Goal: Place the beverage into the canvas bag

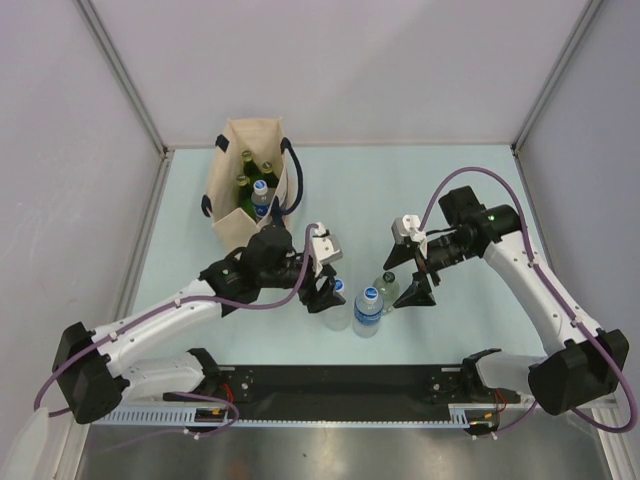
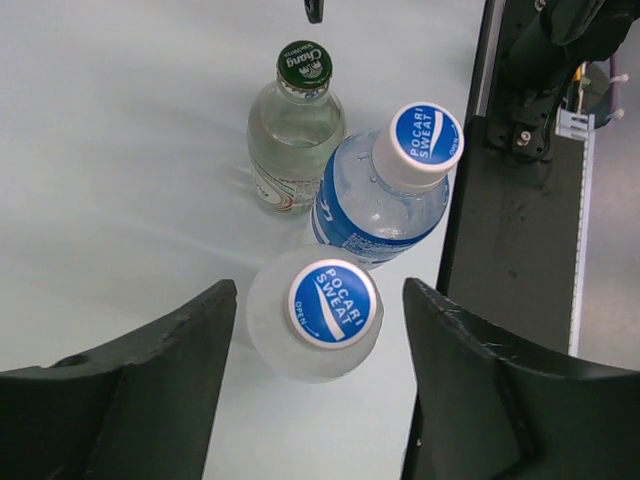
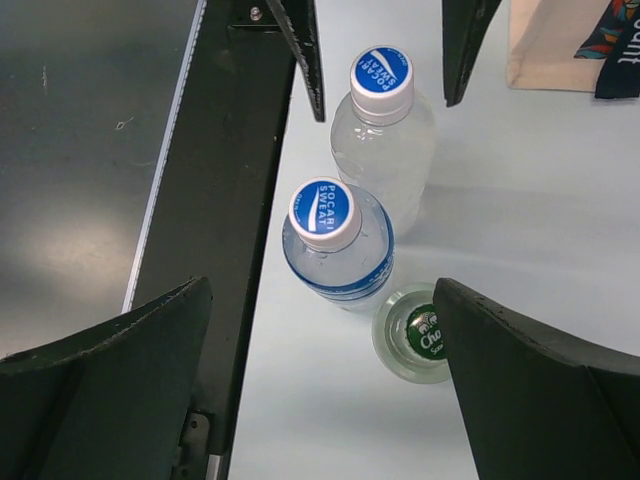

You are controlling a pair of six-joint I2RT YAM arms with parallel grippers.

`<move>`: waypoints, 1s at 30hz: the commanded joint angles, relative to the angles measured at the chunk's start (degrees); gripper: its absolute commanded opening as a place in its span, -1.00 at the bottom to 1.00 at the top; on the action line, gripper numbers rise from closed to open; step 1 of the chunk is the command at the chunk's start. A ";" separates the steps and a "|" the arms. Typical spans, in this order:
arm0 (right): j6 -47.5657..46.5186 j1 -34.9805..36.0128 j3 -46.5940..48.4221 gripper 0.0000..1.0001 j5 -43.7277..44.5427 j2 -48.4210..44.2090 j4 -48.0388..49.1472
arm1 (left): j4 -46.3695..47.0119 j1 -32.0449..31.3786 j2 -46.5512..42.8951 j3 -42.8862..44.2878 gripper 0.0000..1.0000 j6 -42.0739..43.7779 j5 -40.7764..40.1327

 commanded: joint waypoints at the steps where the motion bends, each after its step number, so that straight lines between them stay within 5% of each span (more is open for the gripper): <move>1: 1.07 0.18 -0.35 0.99 -0.21 -1.68 1.45 | 2.49 -1.10 1.31 1.58 0.30 0.00 0.99; 5: 1.43 0.09 -0.61 0.99 -0.21 -1.77 1.72 | 2.58 -1.89 1.40 1.50 0.02 -0.09 -1.02; 8: 1.78 0.00 -0.87 0.99 -0.21 -1.85 1.80 | 2.49 -2.16 0.96 1.41 -0.48 0.09 -2.26; 10: 1.87 0.09 -0.79 0.99 -0.21 -1.94 1.80 | 2.40 -2.16 0.00 1.67 -1.00 0.26 -3.83; 19: 4.67 -0.70 0.18 0.99 0.49 -1.85 2.68 | -1.45 -1.90 -8.44 7.46 -1.00 -0.88 -19.28; 24: 7.31 -1.84 1.23 0.99 0.49 -1.42 4.70 | -6.99 -0.23 -10.03 17.74 -1.00 -3.94 -31.59; 30: 8.54 -2.02 1.23 1.00 0.40 -1.06 6.11 | -12.09 4.95 -6.78 33.64 -1.00 -8.17 -35.65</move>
